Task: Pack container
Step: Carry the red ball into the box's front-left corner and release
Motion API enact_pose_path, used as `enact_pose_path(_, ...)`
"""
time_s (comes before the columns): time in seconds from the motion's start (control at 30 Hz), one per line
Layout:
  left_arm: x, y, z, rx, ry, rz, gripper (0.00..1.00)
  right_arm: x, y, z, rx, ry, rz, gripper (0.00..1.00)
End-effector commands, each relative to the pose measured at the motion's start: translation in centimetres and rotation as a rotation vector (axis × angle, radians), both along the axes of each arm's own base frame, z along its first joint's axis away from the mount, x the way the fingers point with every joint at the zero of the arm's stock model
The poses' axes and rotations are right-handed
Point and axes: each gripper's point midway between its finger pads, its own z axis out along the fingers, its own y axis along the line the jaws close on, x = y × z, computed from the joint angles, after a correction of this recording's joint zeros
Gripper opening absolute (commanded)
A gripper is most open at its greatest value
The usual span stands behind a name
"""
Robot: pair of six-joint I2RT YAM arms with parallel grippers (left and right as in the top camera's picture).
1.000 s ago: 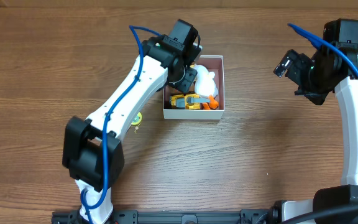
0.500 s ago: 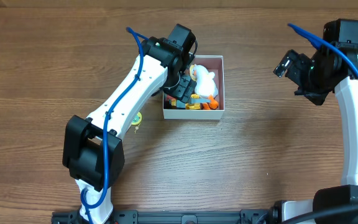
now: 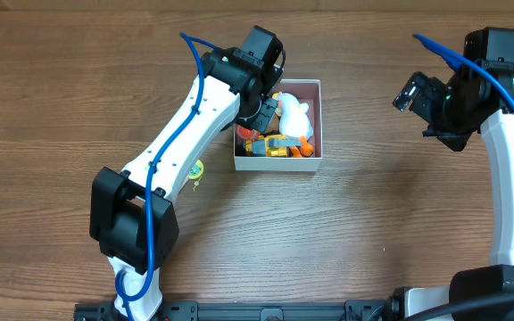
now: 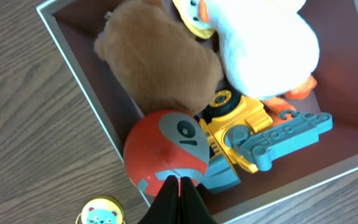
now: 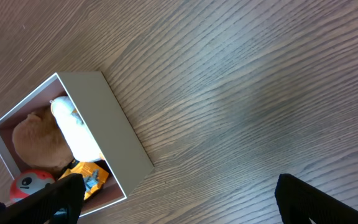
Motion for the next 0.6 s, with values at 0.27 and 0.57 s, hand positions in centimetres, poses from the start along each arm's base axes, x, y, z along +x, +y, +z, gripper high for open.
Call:
enact_pose_path(0.27, 1.1, 0.8, -2.8, 0.041, 0.023, 0.020, 0.04, 0.2, -0.2, 1.0, -0.017, -0.032, 0.003, 1.00)
enact_pose_path(0.57, -1.3, 1.0, -8.4, 0.092, 0.222, 0.010, 0.04, 0.3, -0.2, 1.0, -0.016, -0.033, -0.001, 1.00)
